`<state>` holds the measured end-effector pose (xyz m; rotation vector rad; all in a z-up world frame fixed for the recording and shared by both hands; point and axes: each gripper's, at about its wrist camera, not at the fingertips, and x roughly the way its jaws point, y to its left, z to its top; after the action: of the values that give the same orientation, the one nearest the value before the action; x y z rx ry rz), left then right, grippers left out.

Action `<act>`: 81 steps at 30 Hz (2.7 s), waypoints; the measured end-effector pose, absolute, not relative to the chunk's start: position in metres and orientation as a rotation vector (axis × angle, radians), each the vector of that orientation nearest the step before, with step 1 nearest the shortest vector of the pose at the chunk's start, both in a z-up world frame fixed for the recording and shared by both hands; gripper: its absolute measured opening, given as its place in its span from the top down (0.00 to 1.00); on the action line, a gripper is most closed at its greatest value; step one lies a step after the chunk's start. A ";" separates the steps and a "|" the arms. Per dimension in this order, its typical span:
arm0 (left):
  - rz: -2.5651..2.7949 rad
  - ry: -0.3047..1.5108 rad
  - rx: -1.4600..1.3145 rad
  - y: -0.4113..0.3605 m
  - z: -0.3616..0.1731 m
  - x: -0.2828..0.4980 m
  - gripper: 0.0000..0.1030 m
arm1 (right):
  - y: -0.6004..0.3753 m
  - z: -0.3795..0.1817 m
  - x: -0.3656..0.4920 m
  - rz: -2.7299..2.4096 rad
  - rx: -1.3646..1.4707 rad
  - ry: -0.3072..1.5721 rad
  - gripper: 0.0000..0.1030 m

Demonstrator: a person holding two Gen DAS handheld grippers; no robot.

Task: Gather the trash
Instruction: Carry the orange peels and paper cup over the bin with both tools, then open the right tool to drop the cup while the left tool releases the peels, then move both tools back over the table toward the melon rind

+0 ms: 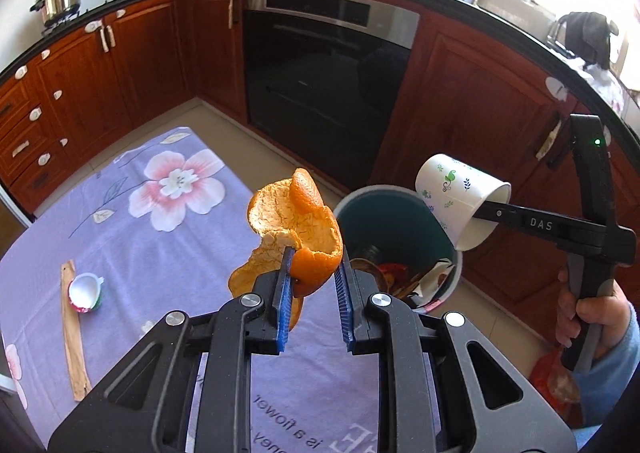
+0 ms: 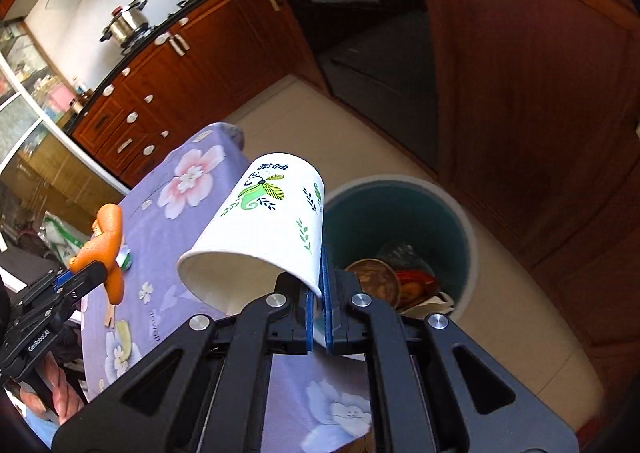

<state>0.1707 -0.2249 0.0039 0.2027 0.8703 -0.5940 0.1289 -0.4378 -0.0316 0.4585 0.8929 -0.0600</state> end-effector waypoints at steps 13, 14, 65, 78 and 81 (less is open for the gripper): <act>-0.659 0.955 0.276 -0.299 -0.029 0.181 0.80 | -0.496 -0.096 0.141 -0.132 0.529 1.021 0.96; -0.663 0.961 0.279 -0.303 -0.032 0.182 0.80 | -0.497 -0.098 0.142 -0.132 0.531 1.025 0.93; -0.641 1.131 0.295 -0.359 -0.105 0.211 0.29 | -0.515 -0.093 0.155 -0.121 0.550 1.034 0.21; -0.604 1.084 0.275 -0.329 -0.080 0.200 0.29 | -0.485 -0.073 0.154 -0.095 0.516 1.017 0.20; -0.587 1.069 0.264 -0.315 -0.072 0.199 0.29 | -0.471 -0.067 0.154 -0.083 0.506 1.007 0.20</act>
<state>0.1985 -0.3148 -0.0719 0.2644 1.0685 -0.5866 0.1537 -0.4712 -0.0667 0.5060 1.0071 -0.0834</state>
